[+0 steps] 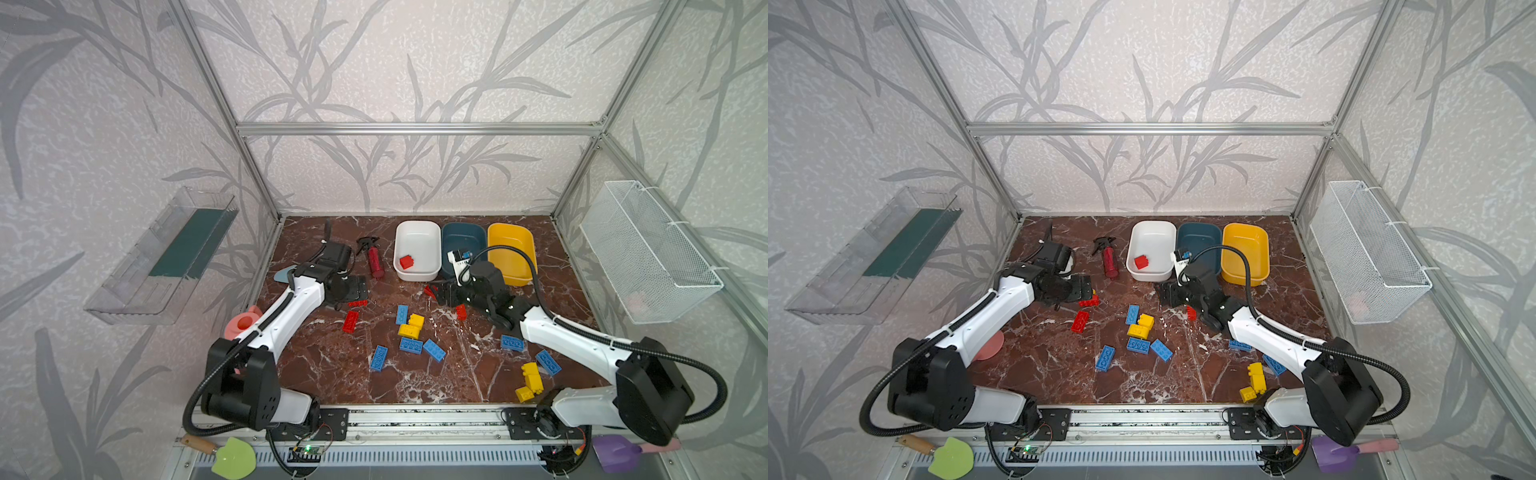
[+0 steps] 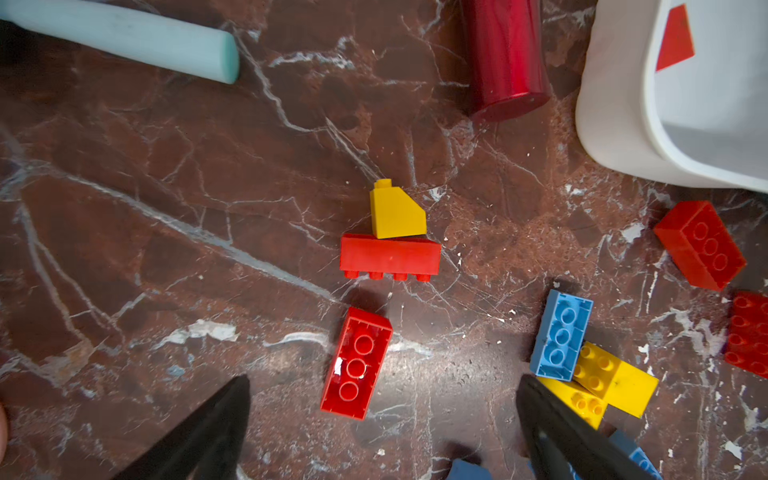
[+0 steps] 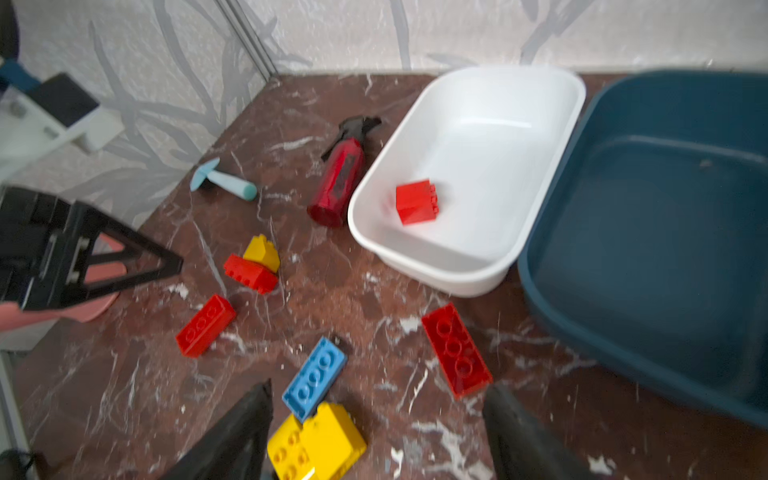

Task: Sort the legos into containers by color
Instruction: 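Open right gripper to drop brick into white bin while left gripper grasps red brick, then lift the red brick topped by a yellow slope with left gripper toward white bin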

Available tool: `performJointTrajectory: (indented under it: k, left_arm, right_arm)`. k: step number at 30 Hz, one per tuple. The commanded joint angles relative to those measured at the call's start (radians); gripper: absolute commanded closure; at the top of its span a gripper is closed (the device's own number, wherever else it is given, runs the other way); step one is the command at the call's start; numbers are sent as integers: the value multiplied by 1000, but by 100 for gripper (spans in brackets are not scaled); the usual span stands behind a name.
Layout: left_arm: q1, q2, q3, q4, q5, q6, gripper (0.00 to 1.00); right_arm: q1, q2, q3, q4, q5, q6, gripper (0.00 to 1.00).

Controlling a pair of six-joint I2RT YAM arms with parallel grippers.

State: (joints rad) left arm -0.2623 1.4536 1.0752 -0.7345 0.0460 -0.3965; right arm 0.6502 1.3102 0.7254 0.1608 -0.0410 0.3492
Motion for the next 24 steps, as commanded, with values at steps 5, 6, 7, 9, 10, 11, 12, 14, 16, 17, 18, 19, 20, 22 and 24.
performJointTrajectory:
  k: [5, 6, 7, 9, 10, 11, 12, 14, 16, 17, 18, 19, 20, 22, 24]
  left_arm:
    - [-14, 161, 30, 53, -38, -33, 1]
    - [-14, 182, 37, 56, -46, -32, 1]
    - [-14, 199, 44, 55, -53, -30, 1]
    - [-14, 225, 54, 60, -63, -26, 1]
    - [-14, 237, 55, 67, -67, -25, 1]
    - [-14, 249, 55, 73, -72, -25, 1]
    - [-14, 260, 60, 79, -76, -24, 1]
    - [-14, 290, 71, 88, -79, -21, 3]
    - [-14, 321, 87, 93, -78, -14, 6]
    - [-14, 332, 95, 96, -78, -13, 6]
    - [-14, 345, 104, 95, -79, -10, 7]
    - [-14, 356, 112, 95, -82, -7, 8]
    - [-14, 364, 119, 96, -82, -4, 9]
    - [-14, 378, 129, 94, -80, 0, 12]
    - [-14, 387, 133, 94, -78, 1, 16]
  right_arm:
    - [11, -151, -157, 157, 44, 79, 19]
    - [14, -158, -159, 157, 47, 77, 19]
    - [16, -163, -160, 155, 47, 75, 19]
    - [16, -165, -161, 157, 49, 71, 19]
    - [18, -163, -162, 160, 49, 70, 19]
    - [17, -160, -163, 160, 52, 70, 19]
    - [17, -157, -163, 161, 52, 68, 19]
    - [17, -152, -164, 164, 48, 66, 19]
    - [18, -148, -164, 166, 45, 63, 19]
    - [17, -145, -164, 166, 47, 63, 19]
    - [17, -144, -164, 166, 49, 61, 19]
    - [17, -141, -164, 166, 50, 58, 19]
    - [17, -141, -164, 166, 52, 56, 19]
    - [18, -137, -164, 166, 53, 53, 19]
    - [17, -134, -163, 167, 56, 49, 19]
